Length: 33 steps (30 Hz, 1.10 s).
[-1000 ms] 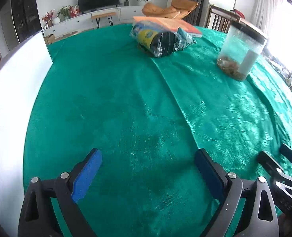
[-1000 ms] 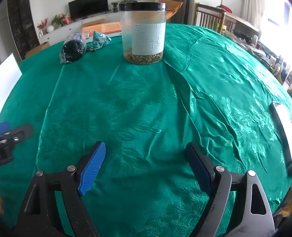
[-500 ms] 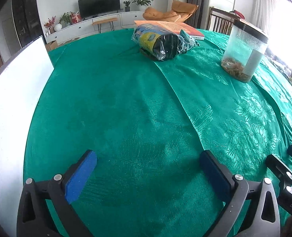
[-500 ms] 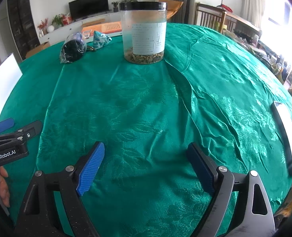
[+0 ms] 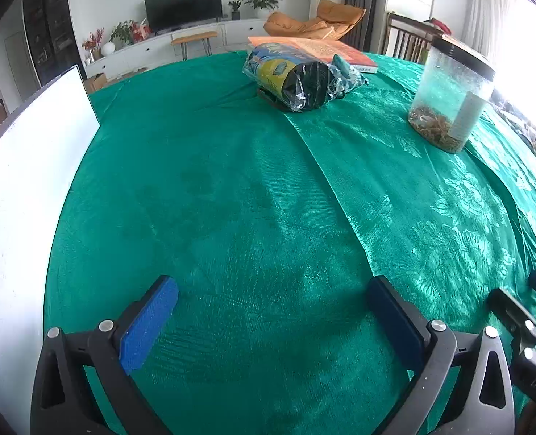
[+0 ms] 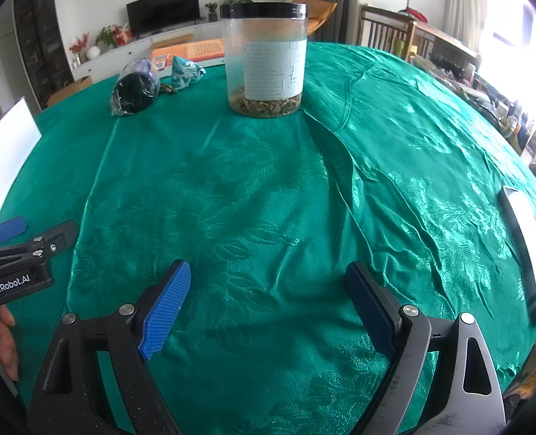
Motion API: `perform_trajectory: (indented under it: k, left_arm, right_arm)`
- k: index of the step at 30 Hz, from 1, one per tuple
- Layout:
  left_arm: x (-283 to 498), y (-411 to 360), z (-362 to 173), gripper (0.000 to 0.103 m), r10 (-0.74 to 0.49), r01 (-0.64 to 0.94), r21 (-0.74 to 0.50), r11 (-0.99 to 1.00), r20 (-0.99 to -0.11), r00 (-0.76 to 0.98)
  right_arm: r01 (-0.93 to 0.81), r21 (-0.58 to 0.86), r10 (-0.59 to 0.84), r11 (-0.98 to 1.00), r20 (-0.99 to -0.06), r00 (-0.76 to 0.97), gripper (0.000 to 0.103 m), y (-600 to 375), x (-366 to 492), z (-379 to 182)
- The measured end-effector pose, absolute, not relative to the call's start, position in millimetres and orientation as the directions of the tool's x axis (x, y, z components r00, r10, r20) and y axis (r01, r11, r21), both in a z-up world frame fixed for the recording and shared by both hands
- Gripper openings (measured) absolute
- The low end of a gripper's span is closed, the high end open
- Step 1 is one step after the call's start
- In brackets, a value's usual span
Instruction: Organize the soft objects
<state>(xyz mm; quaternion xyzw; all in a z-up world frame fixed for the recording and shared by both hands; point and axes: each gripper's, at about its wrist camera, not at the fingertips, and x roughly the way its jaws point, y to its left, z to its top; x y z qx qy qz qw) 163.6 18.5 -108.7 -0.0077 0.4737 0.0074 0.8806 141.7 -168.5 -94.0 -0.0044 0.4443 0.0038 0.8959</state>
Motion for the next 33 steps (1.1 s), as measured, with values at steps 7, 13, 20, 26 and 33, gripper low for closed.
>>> perform_trajectory:
  k: [7, 13, 20, 26, 33]
  left_arm:
    - [239.7, 34.2, -58.6, 0.103, -0.097, -0.14, -0.234, 0.962, -0.772, 0.628]
    - [334.8, 31.9, -52.5, 0.103, -0.091, -0.15, -0.221, 0.964, -0.799, 0.595]
    - [395.9, 39.1, -86.8, 0.082, -0.094, -0.202, -0.231, 0.952, -0.847, 0.524]
    - [351.9, 45.1, -69.3, 0.053, -0.17, -0.101, -0.26, 0.96, -0.832, 0.528]
    - [197.5, 47.0, -51.3, 0.053, -0.234, -0.008, -0.268, 0.964, -0.857, 0.46]
  right_arm:
    - [-0.011, -0.004, 0.003, 1.0, -0.796, 0.605, 0.09, -168.1, 140.9, -93.8]
    - [-0.012, -0.004, 0.004, 1.0, -0.796, 0.605, 0.09, -167.6, 141.0, -94.0]
    - [-0.014, -0.003, 0.006, 1.0, -0.797, 0.604, 0.091, -165.3, 140.2, -94.5]
    - [-0.013, -0.004, 0.005, 1.0, -0.797, 0.604, 0.092, -164.2, 139.5, -94.6]
    - [-0.015, -0.004, 0.006, 1.0, -0.797, 0.603, 0.092, -163.5, 138.3, -94.4]
